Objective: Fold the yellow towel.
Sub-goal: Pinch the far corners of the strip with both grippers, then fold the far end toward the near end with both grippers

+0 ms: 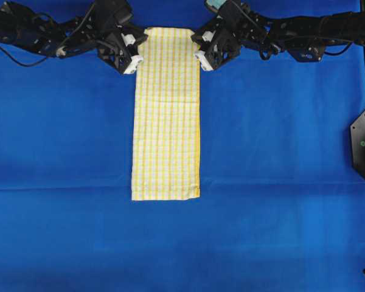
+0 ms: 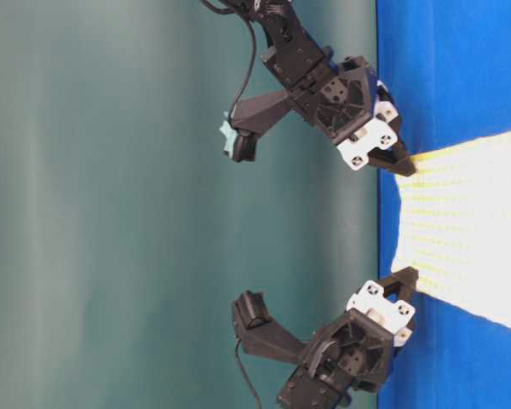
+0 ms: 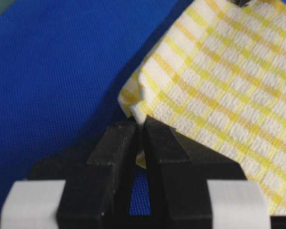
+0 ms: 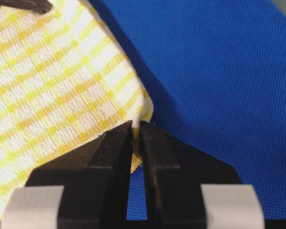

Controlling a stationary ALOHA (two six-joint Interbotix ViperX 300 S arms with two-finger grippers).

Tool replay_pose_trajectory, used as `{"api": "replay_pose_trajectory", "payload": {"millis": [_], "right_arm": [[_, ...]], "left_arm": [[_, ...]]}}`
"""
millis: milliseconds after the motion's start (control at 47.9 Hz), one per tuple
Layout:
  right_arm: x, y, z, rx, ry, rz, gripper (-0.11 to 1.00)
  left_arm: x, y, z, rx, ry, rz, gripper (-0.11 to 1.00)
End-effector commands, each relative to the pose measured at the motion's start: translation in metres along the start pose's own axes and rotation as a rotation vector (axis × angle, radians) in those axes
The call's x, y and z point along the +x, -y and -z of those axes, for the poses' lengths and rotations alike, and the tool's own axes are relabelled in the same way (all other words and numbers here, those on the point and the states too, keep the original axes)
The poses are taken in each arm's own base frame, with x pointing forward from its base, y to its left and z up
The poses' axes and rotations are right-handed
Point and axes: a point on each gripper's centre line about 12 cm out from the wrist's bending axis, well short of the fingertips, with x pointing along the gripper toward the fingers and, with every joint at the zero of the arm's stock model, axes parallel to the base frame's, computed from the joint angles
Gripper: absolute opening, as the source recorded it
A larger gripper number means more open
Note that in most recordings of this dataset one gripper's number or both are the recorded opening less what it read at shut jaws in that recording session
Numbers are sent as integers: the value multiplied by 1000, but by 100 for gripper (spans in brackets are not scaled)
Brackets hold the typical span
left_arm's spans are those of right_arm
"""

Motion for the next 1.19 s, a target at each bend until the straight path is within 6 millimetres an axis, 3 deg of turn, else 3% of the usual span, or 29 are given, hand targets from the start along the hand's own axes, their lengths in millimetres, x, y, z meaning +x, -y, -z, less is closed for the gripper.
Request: {"api": "replay_pose_trajectory", "payload": {"millis": [0, 292, 522, 856, 1169], "right_arm": [[-16, -9, -28, -3, 79, -25, 5], [-31, -16, -34, -9, 97, -39, 5], [-34, -29, -23, -24, 77, -64, 5], [-61, -77, 8, -66, 33, -168, 5], [-81, -124, 51, -105, -43, -271, 5]], "left_arm": [[-12, 2, -22, 1, 61, 4, 3], [-34, 6, -35, -4, 96, 16, 3], [-40, 23, -27, 18, 82, 54, 3], [-72, 88, -5, 35, 54, 214, 3], [-114, 143, 18, 13, 22, 381, 3]]}}
